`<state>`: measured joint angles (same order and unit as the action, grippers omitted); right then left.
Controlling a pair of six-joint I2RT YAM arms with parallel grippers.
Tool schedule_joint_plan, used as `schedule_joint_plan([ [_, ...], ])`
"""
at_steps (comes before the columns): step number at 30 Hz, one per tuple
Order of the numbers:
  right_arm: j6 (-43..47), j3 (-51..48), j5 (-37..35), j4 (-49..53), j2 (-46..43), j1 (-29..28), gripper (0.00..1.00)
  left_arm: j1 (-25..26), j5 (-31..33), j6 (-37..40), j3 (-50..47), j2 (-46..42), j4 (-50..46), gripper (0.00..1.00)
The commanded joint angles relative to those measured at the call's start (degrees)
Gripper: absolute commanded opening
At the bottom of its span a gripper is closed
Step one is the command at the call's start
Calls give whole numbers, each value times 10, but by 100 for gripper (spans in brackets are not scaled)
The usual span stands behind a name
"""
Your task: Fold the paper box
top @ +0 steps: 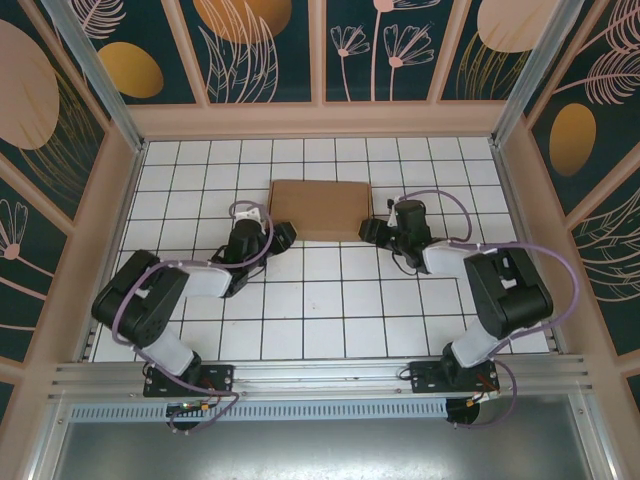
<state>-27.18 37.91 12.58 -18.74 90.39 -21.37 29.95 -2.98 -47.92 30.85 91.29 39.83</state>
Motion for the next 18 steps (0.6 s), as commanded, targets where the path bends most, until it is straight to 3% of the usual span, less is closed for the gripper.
schedule_joint_plan([
  [1,22,-14,-32,21,-88,4,74,-2,-3,51,-12,-91,-41,74],
  [2,27,-19,-35,27,-119,4,96,-2,0,67,-16,-124,-59,98],
  [6,63,-32,-78,71,-259,1,99,-2,39,154,0,-243,-185,99],
  [9,96,-44,-141,79,-358,2,99,-3,156,223,-6,-329,-229,99],
  [10,122,-58,-155,55,-386,2,99,-2,196,269,-19,-355,-215,99],
  [13,201,-111,-197,-44,-438,2,99,-6,238,454,-89,-396,-80,99],
  [15,266,-160,-223,-130,-448,3,99,-45,282,452,-127,-386,12,99],
  [17,334,-221,-234,-243,-444,3,99,-119,224,419,-146,-360,52,99],
  [18,363,-253,-241,-309,-432,4,99,-141,239,414,-151,-335,71,99],
])
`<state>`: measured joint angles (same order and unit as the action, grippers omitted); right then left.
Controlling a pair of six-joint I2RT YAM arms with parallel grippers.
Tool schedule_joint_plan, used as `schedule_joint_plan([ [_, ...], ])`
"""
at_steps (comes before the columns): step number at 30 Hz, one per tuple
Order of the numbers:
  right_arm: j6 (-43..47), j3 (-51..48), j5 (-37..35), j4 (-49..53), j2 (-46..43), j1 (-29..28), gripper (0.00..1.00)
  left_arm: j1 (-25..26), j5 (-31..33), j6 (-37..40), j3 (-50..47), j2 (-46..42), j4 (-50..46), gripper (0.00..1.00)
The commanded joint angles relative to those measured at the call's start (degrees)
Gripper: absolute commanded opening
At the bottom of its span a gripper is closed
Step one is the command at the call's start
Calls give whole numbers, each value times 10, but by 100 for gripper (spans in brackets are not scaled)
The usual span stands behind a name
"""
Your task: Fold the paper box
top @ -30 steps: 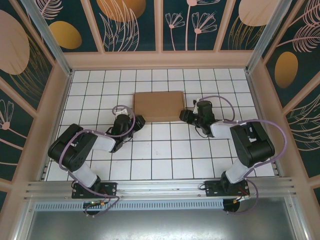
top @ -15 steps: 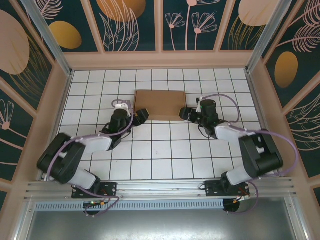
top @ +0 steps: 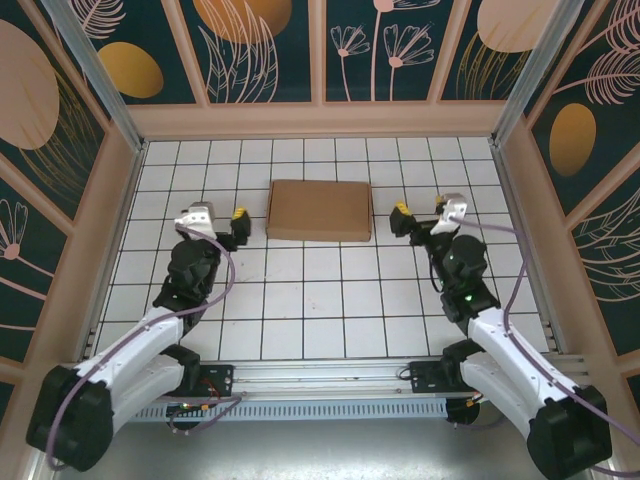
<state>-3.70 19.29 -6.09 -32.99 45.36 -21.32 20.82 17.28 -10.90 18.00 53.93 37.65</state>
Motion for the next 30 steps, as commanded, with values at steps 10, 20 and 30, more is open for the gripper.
schedule_joint_plan([
  [10,85,-128,-86,-404,298,143,99,-133,43,100,-44,259,300,99],
  [20,24,-64,110,-418,441,247,99,-202,-106,69,-38,337,346,99],
  [30,28,-64,96,-419,441,240,99,-205,-111,67,-36,336,340,99],
])
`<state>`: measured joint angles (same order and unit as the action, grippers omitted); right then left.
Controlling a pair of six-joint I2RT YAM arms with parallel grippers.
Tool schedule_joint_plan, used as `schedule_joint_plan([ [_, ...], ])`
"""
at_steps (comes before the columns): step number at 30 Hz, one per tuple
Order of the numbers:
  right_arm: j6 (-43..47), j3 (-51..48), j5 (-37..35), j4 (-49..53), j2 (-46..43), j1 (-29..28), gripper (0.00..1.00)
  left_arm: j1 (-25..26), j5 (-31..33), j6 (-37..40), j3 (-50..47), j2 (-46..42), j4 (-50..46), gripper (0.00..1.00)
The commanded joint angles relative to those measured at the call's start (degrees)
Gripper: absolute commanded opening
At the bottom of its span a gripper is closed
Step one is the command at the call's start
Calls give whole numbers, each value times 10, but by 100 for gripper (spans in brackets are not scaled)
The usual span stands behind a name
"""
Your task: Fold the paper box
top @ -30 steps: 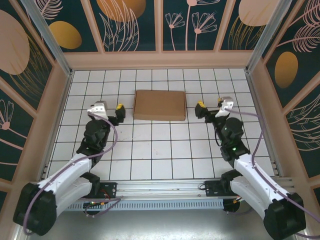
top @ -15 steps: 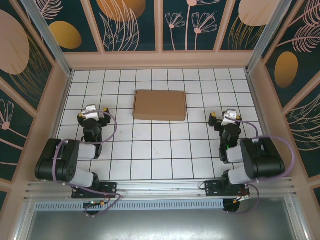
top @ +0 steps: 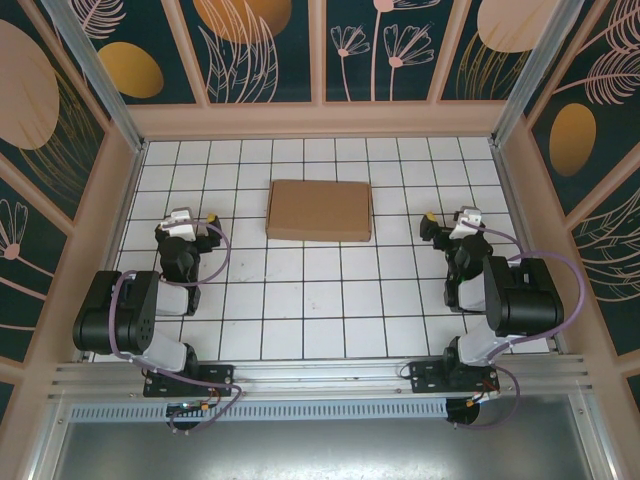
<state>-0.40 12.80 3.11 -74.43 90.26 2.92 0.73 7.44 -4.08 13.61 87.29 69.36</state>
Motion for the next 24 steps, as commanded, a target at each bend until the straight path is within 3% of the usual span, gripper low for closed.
schedule_joint_plan([
  [1,-1,0,-4,-6,-9,-7,99,-4,-10,-1,6,0,24,99],
  [4,8,-13,-35,-32,-9,-24,99,-4,-4,-2,0,-3,33,99],
  [24,7,-11,-32,-26,-9,-23,99,-4,-5,-1,1,-3,32,99],
])
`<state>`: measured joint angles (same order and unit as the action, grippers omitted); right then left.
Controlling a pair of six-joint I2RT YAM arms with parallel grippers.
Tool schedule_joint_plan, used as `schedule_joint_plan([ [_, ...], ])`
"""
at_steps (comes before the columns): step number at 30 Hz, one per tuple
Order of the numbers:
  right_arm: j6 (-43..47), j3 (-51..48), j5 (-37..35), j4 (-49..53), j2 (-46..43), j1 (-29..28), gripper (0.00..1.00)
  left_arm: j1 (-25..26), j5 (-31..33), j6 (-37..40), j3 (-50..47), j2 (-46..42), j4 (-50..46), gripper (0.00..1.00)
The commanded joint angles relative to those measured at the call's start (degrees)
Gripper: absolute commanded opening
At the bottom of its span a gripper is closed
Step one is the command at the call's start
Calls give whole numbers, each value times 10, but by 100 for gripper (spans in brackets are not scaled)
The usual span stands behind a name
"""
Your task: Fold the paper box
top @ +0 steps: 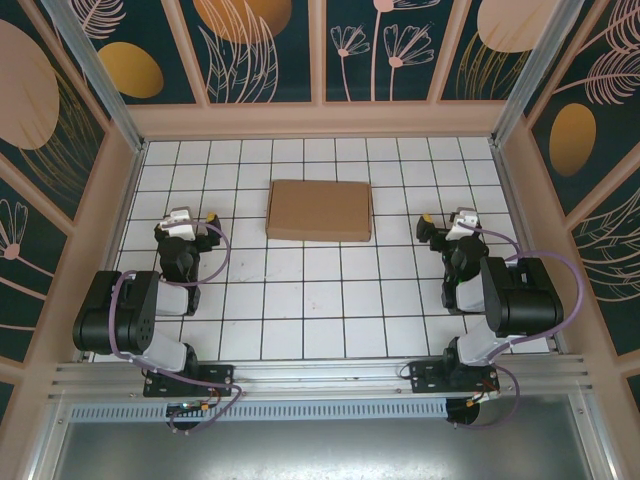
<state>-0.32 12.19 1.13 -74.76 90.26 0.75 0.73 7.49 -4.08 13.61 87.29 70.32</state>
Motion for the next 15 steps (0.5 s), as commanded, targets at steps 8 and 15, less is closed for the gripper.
schedule_joint_plan([
  [8,6,-5,-12,-22,-9,-2,99,-4,-5,-2,1,-2,23,99],
  [15,6,-5,-12,-23,-9,-1,99,-4,-5,-2,1,-3,23,99],
])
